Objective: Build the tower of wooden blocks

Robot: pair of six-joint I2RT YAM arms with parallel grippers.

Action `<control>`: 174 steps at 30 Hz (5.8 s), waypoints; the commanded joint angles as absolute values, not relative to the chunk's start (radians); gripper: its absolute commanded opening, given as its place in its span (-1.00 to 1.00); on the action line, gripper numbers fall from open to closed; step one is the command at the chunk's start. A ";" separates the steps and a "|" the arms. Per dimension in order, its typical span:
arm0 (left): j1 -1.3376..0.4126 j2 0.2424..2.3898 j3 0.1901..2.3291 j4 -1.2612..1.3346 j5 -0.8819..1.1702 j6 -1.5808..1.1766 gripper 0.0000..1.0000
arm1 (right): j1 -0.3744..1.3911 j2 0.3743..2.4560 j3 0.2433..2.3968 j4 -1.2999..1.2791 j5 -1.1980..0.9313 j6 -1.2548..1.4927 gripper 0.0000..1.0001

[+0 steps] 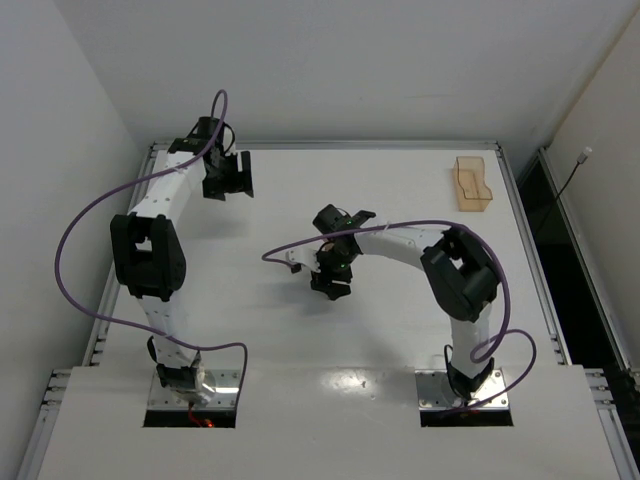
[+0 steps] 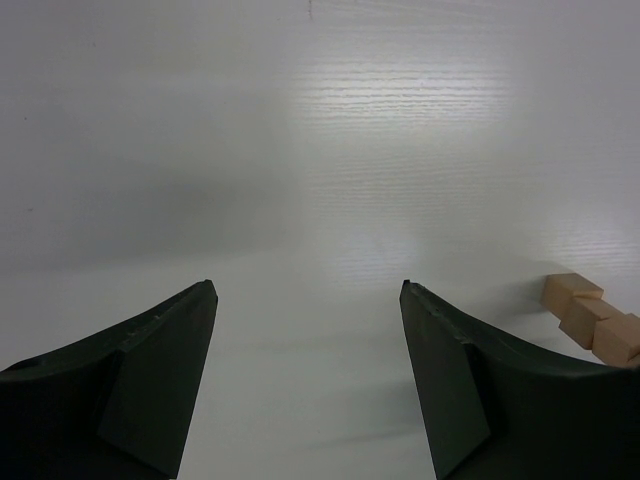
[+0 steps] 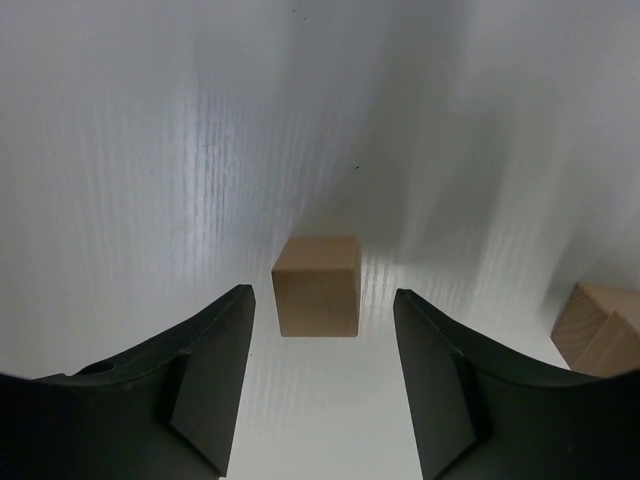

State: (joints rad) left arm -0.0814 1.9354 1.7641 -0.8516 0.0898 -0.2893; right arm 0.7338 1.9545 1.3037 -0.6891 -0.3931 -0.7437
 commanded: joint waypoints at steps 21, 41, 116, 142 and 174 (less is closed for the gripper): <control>-0.058 1.902 1.750 -0.839 0.136 -0.293 0.43 | 0.736 1.830 1.380 -0.781 -0.454 -0.690 -1.00; -0.058 1.839 1.686 -0.790 0.164 -0.302 0.43 | 0.617 1.793 1.833 -1.191 -0.322 -0.370 -1.00; -0.067 1.848 1.704 -0.790 0.126 -0.330 0.84 | 0.598 2.095 1.977 -1.060 -0.138 0.199 -0.95; -0.067 1.858 1.695 -0.790 0.153 -0.321 0.86 | 0.589 2.125 2.014 -1.042 -0.078 0.199 -0.48; -0.058 1.749 1.508 -0.744 0.207 -0.261 1.00 | 0.543 1.646 1.563 -0.601 0.181 0.074 1.00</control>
State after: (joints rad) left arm -0.0711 1.8191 1.5372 -0.7815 0.1726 -0.2916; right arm 0.5758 1.8175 1.6444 -0.7868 0.0315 0.1040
